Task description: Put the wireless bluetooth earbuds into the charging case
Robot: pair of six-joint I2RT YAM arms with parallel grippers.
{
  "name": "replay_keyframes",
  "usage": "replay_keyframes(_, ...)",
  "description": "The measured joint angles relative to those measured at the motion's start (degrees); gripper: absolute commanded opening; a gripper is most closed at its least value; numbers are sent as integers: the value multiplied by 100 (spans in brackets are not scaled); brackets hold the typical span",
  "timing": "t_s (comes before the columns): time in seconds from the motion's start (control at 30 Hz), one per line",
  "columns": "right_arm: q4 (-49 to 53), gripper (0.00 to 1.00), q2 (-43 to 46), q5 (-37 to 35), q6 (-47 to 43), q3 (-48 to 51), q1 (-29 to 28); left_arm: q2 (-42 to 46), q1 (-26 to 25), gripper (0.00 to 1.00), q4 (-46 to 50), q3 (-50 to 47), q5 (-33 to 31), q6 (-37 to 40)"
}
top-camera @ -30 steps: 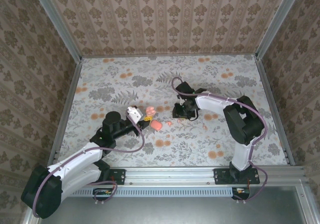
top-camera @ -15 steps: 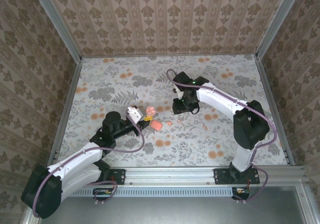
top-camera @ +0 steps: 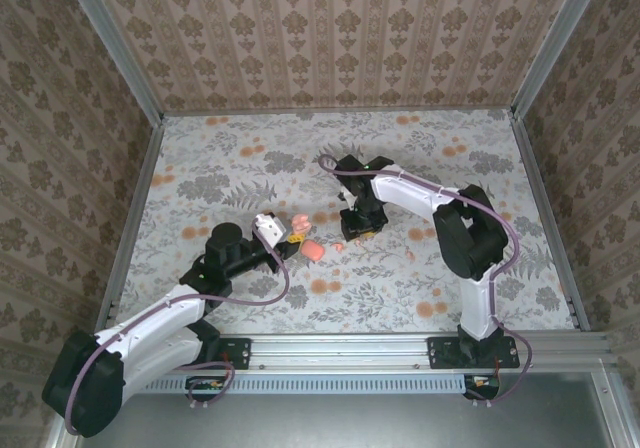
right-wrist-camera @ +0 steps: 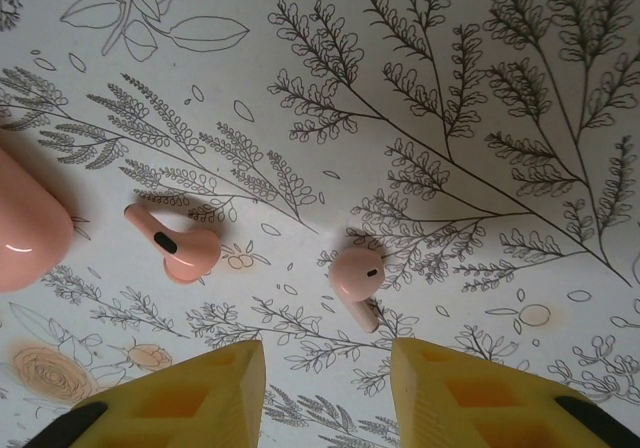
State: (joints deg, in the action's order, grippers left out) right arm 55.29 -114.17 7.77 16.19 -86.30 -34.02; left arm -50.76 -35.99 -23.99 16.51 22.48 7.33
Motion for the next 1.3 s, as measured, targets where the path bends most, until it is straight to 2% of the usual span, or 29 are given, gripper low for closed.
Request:
replay_keyframes(0.9, -118, 34, -472, 9, 7, -59, 0, 0, 0, 12, 87, 0, 0, 0)
replay_keyframes(1.3, -136, 24, -527, -138, 46, -61, 0, 0, 0, 12, 87, 0, -2, 0)
